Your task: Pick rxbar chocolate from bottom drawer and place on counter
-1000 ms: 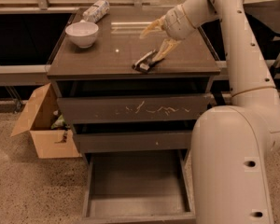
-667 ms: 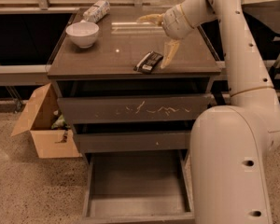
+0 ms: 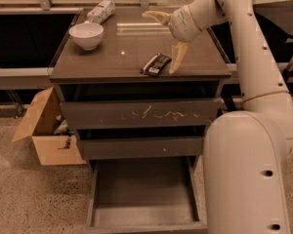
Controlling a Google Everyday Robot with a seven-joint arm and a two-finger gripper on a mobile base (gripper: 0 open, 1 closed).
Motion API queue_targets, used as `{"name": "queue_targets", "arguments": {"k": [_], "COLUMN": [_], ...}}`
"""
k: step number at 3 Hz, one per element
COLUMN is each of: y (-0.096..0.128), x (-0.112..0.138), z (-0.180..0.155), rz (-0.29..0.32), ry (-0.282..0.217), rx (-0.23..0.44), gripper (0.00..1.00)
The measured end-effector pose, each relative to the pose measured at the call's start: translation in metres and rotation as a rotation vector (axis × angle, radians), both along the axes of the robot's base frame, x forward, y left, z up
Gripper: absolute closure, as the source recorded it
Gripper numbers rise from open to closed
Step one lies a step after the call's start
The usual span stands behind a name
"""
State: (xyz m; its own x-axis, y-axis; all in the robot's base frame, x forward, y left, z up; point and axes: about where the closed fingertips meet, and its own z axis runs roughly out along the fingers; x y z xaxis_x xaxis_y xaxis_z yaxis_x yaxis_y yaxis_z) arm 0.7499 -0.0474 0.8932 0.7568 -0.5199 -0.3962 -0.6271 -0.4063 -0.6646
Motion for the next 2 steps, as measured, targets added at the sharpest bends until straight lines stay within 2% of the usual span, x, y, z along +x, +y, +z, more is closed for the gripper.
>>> {"name": "queue_targets", "arguments": {"k": [1, 2], "y": [-0.012, -0.024], "x": [-0.011, -0.028], "z": [0.027, 0.065], "rz": [-0.023, -0.040], "ry": [-0.035, -0.102], "rx": [0.019, 0.017], "gripper": [0.00, 0.00]}}
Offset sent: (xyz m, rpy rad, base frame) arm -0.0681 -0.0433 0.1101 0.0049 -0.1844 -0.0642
